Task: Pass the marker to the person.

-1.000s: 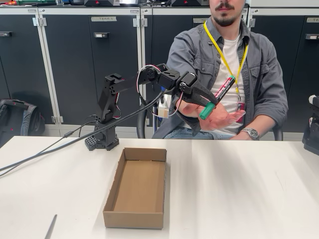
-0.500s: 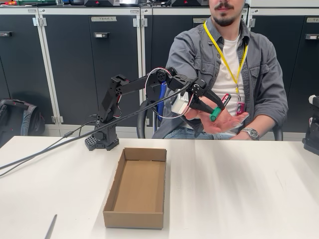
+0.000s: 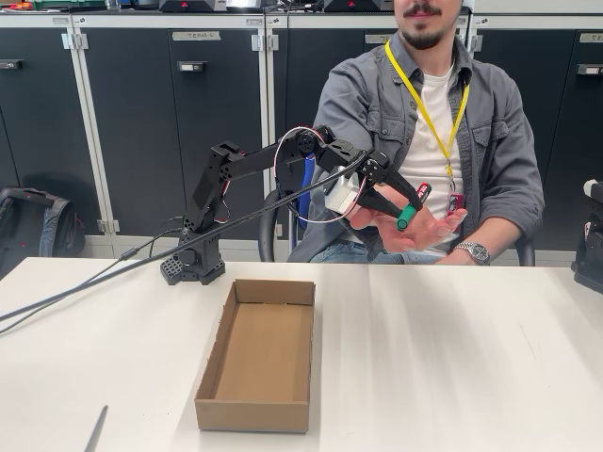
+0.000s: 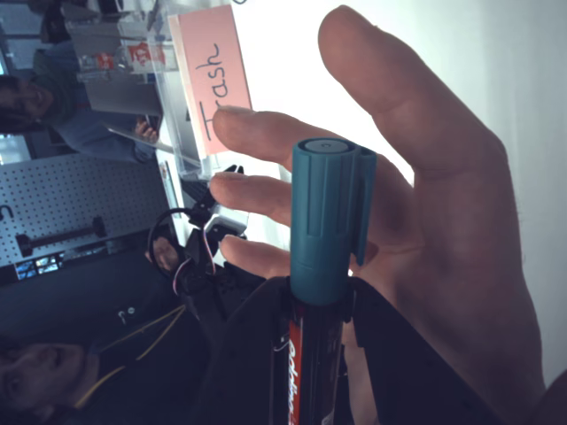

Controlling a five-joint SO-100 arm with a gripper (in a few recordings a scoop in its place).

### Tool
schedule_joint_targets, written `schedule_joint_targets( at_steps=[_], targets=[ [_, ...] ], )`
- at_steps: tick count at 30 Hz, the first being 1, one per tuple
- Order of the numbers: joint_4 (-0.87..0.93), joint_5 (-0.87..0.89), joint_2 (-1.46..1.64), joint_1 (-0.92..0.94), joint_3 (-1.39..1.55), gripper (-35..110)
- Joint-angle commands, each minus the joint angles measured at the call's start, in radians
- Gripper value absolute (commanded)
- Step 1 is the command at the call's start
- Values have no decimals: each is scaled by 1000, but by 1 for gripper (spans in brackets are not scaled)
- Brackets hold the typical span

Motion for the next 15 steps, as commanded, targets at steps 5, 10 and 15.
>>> schedule_joint_targets(
  at_steps=[5, 10, 15],
  targets=[
    [-12, -15, 25, -25, -69, -5],
    [35, -6, 25, -21, -77, 33],
    [83, 6, 26, -20, -84, 40]
  ],
)
